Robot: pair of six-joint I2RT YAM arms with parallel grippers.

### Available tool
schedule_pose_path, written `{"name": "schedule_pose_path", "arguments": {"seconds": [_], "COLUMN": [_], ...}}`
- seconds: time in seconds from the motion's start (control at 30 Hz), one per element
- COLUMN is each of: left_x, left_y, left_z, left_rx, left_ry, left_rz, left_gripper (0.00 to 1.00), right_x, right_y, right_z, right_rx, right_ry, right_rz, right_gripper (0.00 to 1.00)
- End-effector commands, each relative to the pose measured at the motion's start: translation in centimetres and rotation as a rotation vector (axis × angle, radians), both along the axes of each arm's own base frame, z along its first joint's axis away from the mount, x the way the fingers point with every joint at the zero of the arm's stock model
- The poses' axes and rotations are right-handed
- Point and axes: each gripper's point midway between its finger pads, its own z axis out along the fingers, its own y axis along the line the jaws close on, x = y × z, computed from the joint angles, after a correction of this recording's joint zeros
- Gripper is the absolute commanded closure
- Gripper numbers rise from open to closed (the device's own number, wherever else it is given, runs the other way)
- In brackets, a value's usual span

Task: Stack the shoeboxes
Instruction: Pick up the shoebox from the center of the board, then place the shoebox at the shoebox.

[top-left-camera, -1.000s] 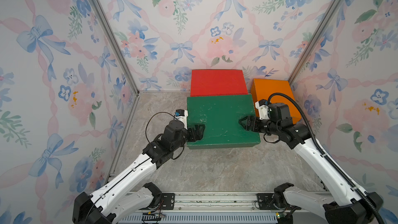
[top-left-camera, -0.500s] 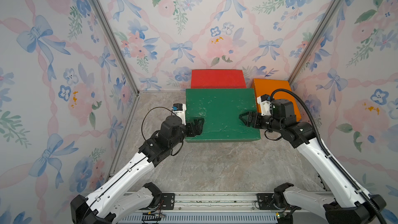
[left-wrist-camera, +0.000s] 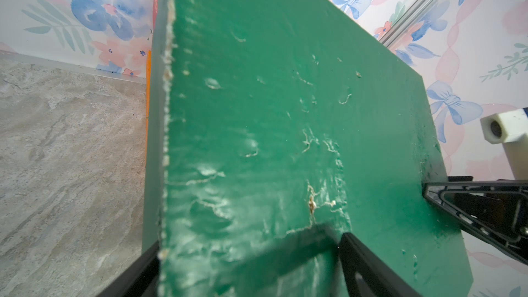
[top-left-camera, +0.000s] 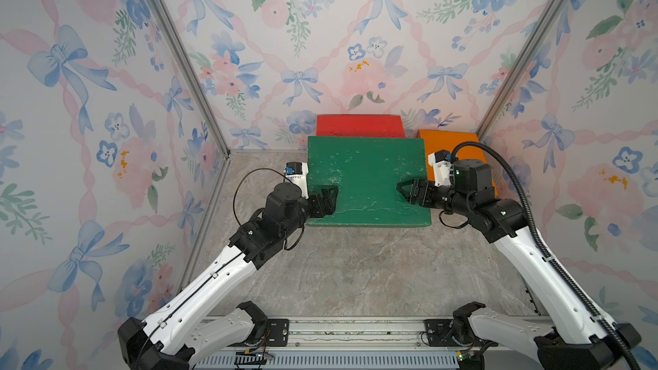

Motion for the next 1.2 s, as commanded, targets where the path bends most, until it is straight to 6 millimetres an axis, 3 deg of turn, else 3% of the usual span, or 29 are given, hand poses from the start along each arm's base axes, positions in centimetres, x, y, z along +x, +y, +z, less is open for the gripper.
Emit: {"name": "schedule_pose_path", "arguments": {"seconds": [0.0,0.67,1.17], "left_x": [-4.3,-2.6,-0.8], "left_y": [-6.8,-8.5,-8.6], "left_z": [8.4,10.3,10.9], "left_rx": [-0.213,-0.197,-0.184], "left_ry": [-0.19,-0.223,-0.237], "left_rz": [-0.382,-0.396,-0.385], "left_gripper": [0.1,0.1,0.1], "right_x": [-3.0,-0.5,1.8], "right_y": [6.0,6.5,5.7], "right_z": [2.0,4.4,4.2], "right_rx": [0.096,0.1,0.137], "right_ry": [-0.014,-0.063,-0.05], "right_rz": [0.294,0.279,0.253], "right_gripper": [0.14,0.14,0.14]}}
